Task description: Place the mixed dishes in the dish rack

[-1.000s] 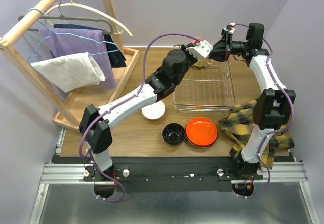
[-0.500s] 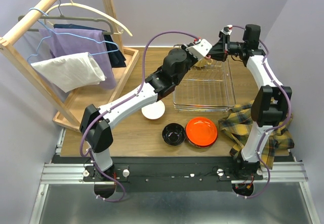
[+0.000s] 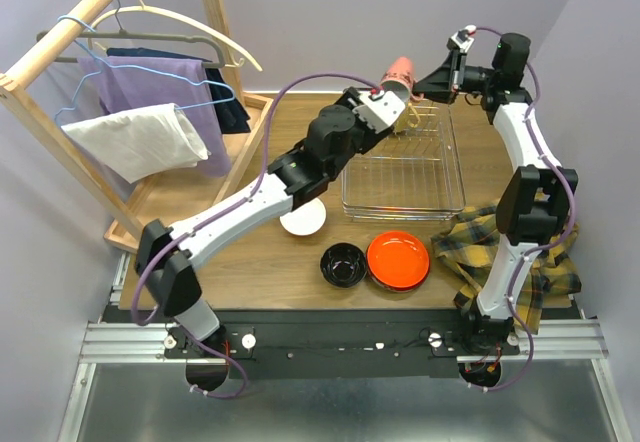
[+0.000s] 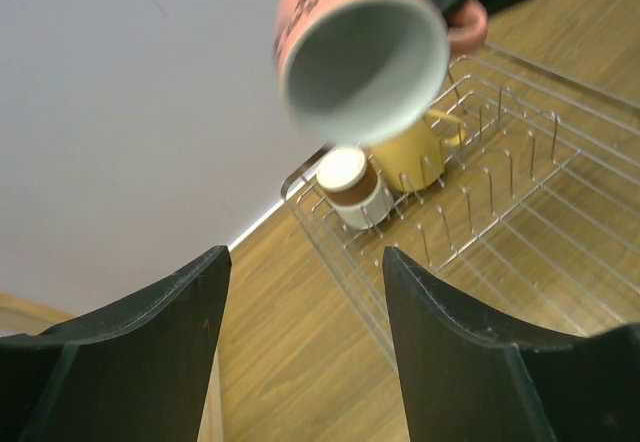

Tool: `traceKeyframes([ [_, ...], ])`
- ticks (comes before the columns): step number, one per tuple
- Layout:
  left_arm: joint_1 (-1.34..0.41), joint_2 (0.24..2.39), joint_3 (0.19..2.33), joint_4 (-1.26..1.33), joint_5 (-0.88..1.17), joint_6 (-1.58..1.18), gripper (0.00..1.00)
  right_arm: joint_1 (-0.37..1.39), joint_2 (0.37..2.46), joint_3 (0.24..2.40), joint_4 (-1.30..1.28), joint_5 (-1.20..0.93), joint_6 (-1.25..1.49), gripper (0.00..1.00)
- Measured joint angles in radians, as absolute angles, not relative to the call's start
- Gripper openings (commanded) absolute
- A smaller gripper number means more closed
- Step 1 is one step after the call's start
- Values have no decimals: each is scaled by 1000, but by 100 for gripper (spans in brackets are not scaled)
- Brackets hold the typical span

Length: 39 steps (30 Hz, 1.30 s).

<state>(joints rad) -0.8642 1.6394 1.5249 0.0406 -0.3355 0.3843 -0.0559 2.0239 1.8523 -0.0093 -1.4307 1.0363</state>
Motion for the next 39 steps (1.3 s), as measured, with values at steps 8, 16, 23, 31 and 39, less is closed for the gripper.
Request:
traceKeyframes([
  [8,-863,1424,1424,-113,-319,401,76,-115,2145,2137,-287,-1235,599,0],
  [16,-863,1323,1315,-234,-255,437,77,-119,2164,2121,-387,-925,198,1],
  [23,-863,1324,1266,-275,-244,456,78,-119,2114,1911,-288,-638,-7,1],
  [31,-863,1331,1266,-279,-236,459,78,-119,2086,1733,-171,-471,-100,0],
  [39,-863,1347,1266,-287,-219,456,78,-119,2086,1727,-111,-426,-137,0],
])
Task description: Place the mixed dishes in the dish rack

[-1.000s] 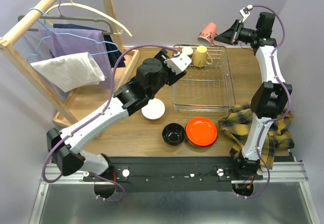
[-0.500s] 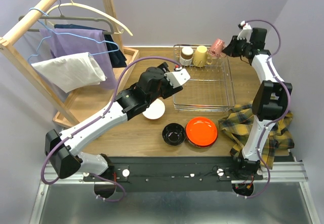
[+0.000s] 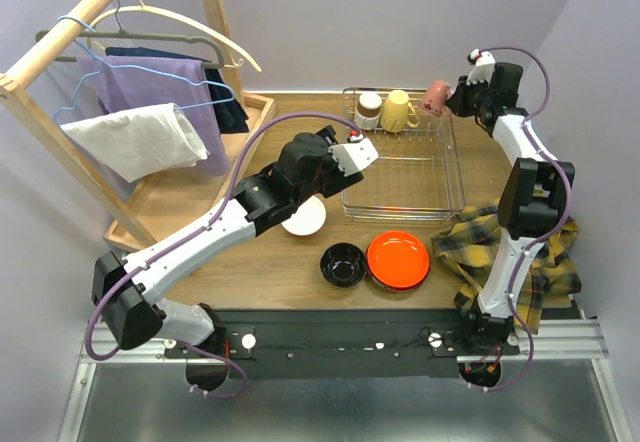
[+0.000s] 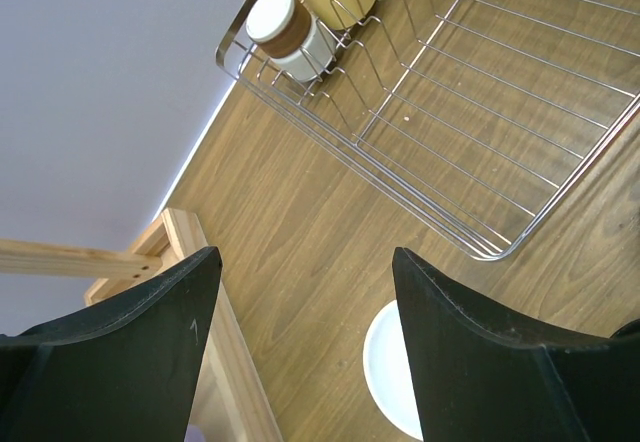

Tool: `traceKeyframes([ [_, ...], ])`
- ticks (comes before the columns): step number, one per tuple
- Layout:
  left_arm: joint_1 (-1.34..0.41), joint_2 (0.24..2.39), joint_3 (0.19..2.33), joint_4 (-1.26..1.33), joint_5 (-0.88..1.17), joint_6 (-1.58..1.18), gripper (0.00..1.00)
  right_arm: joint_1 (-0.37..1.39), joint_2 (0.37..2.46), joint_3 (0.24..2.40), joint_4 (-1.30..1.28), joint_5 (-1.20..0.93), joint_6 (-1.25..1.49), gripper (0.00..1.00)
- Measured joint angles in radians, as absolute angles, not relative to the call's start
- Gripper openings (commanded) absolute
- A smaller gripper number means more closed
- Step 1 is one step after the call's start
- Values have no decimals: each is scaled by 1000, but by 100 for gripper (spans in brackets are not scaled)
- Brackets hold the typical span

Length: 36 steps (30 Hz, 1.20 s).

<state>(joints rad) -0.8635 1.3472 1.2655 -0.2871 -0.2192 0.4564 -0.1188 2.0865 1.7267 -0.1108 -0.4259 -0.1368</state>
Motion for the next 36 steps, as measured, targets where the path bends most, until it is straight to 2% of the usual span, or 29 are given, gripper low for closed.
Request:
traceKeyframes([
  [36,-873,1380,1253,-287,-217,453,79,-34,2167,1604,163,-359,-437,1],
])
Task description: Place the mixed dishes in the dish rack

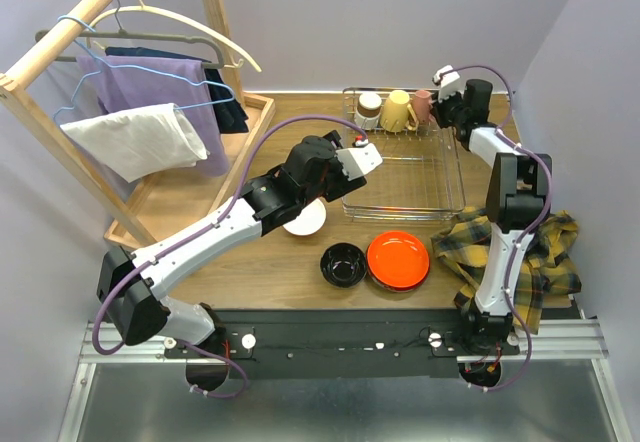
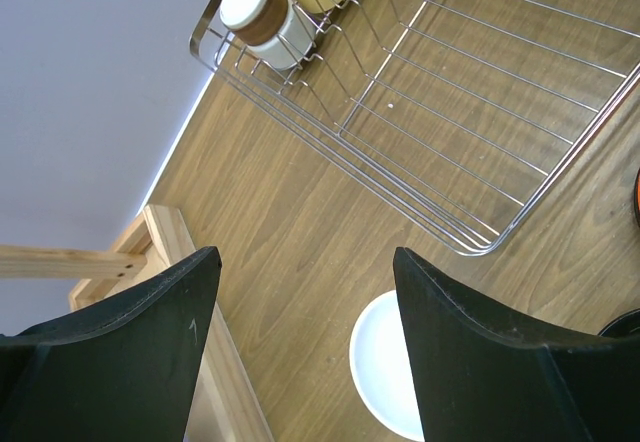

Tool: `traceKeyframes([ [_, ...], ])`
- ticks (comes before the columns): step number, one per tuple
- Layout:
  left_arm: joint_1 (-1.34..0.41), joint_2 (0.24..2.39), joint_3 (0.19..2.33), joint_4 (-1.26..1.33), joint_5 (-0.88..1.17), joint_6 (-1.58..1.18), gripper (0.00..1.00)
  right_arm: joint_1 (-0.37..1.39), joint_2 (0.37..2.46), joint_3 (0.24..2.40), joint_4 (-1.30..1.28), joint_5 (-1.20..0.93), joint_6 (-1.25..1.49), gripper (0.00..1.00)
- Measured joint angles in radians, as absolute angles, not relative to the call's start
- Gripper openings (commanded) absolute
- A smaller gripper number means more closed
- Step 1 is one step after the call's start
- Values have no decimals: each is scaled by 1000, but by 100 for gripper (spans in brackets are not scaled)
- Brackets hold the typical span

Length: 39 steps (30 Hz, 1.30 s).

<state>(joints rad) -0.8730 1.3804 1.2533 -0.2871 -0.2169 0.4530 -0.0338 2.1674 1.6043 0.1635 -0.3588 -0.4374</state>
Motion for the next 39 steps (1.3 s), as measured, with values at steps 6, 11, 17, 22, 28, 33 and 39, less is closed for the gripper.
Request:
traceKeyframes([
  [6,-873,1380,1243,-286,-217,447,79,-17,2177,1604,168,-337,-447,21],
  [11,-873,1380,1223,-286,-217,440,79,-13,2181,1624,133,-315,-445,43],
  [17,-873,1368,1185,-281,-217,436,82,-6,2164,1636,65,-280,-442,53],
  [22,-871,1337,1164,-270,-218,448,87,-5,2095,1608,-2,-253,-438,56],
  [28,-863,1292,1164,-248,-220,451,92,-6,1988,1609,-95,-224,-401,58],
  [33,-852,1275,1190,-283,-225,434,97,-5,1902,1625,-195,-205,-332,63],
  [39,-820,1352,1401,-416,-218,346,88,-6,1739,1530,-301,-160,-246,71],
])
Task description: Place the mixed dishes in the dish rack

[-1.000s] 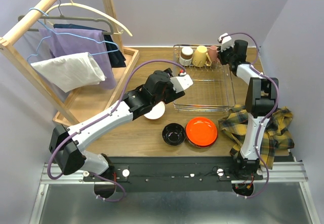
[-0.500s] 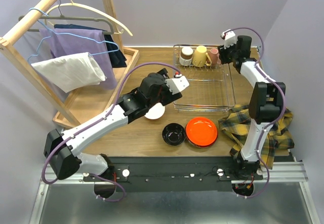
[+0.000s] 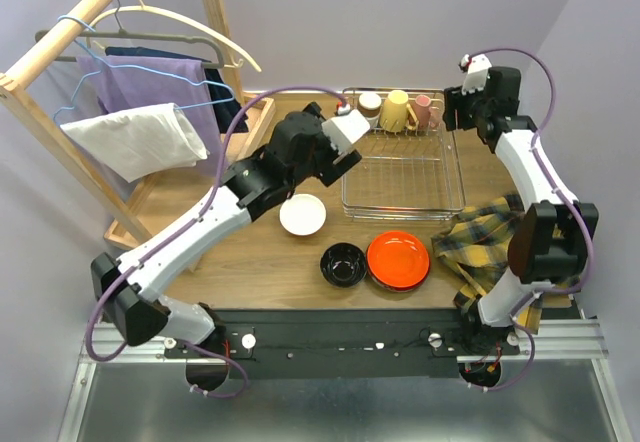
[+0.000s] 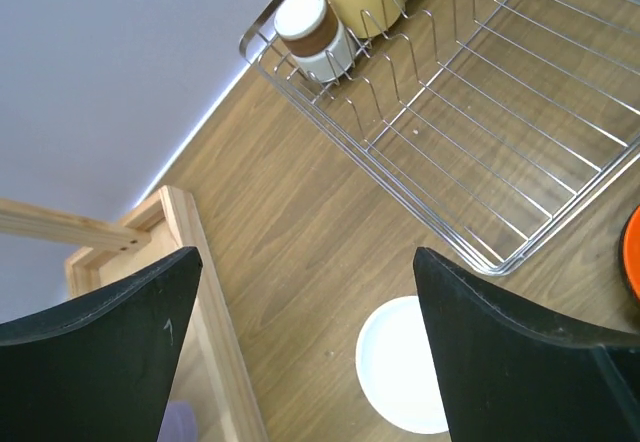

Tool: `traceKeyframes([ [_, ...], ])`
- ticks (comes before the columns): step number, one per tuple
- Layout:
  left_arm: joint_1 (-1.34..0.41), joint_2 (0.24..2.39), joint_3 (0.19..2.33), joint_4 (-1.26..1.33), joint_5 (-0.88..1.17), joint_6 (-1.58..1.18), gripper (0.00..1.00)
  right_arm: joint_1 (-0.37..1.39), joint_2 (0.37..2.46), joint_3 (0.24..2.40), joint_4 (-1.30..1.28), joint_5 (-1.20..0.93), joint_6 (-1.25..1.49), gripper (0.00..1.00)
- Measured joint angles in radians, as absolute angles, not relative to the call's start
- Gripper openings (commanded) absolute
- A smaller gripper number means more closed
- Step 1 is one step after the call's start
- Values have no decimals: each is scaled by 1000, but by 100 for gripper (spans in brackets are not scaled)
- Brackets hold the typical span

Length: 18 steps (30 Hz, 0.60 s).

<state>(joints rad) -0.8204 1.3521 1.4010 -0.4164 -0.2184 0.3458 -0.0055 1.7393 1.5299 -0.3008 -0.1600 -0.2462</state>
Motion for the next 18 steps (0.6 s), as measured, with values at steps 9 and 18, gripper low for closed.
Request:
traceKeyframes([
  [9,-759,1698,1679,-517,-113,160,59,-5,1652,1333,-417,-134,-197,71],
  [18,-686,1862,1721,-548,-78,42,60,-5,1727,1325,-466,-100,-191,70],
])
